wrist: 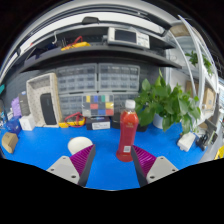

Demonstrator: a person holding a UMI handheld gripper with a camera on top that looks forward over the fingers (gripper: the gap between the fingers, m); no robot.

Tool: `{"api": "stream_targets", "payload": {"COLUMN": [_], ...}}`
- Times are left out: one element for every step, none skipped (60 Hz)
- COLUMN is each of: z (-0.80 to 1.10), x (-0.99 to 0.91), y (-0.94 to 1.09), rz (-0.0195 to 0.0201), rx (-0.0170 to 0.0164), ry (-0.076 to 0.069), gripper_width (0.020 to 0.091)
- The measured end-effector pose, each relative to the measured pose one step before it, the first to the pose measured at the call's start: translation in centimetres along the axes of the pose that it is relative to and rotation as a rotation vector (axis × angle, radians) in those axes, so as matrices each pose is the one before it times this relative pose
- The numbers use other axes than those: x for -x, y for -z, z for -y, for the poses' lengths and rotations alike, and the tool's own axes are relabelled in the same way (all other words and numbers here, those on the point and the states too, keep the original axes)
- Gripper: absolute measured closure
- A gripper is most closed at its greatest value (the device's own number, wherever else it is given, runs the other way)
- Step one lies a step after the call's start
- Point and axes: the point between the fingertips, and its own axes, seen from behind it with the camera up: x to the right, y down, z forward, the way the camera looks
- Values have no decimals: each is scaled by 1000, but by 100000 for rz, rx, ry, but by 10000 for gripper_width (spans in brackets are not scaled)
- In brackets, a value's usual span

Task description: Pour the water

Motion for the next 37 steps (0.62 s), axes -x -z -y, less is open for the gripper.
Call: {"api": "stream_targets", "payload": {"z": [566, 548, 504, 499, 467, 470, 513, 515, 516, 453, 410, 339, 317, 283, 258, 193, 182, 153, 123, 107, 99, 97, 221, 120, 47, 95, 72, 87, 90, 95, 87, 77, 61, 127, 29, 12, 24], "x": [407, 376, 436, 431, 434, 409, 353, 322, 314, 312, 348, 359, 326, 311, 280, 270, 263, 282, 276, 259, 221, 197, 178, 154, 229, 159, 174, 112, 81, 97, 54, 61, 91, 132, 76, 86, 4], "y": [493, 536, 498, 454, 482, 462, 413, 401, 407, 379, 219, 403, 307, 307, 313, 275, 243, 227, 212, 212, 212, 234, 208, 165, 237, 152, 156, 141, 131, 135, 126, 97, 90, 66, 119, 97, 33], "rz": [523, 543, 639, 723, 790, 669, 465, 295, 254, 345, 420, 477, 490, 410, 354, 295, 354, 470, 505, 346, 193, 58, 80, 175, 106, 143, 69, 20, -67, -50, -20, 28, 46, -82, 25, 66, 76], "rx": [-696, -824, -917, -531, -387, -530, -815, -1018, -1035, -832, -638, -659, -560, -459, -305, -254, -182, -152, -122, -112, -198, -213, -7, -323, -339, -209, -239, -248, -262, -274, -259, -225, -137, 127, 5, 30, 42], "ry": [215, 22, -115, -241, -336, -281, -240, -158, -57, 3, 146, 75, 102, 65, 83, 147, 233, 191, 181, 256, 204, 223, 296, 98, 65, 33, -17, -90, -151, -152, -168, -146, -172, -145, -80, -32, -105], "gripper_width": [383, 382, 384, 385, 382, 380, 377, 374, 374, 374, 375, 374, 375, 374, 373, 374, 374, 372, 373, 373, 372, 373, 370, 371, 373, 374, 375, 375, 375, 375, 374, 374, 374, 375, 376, 376, 377]}}
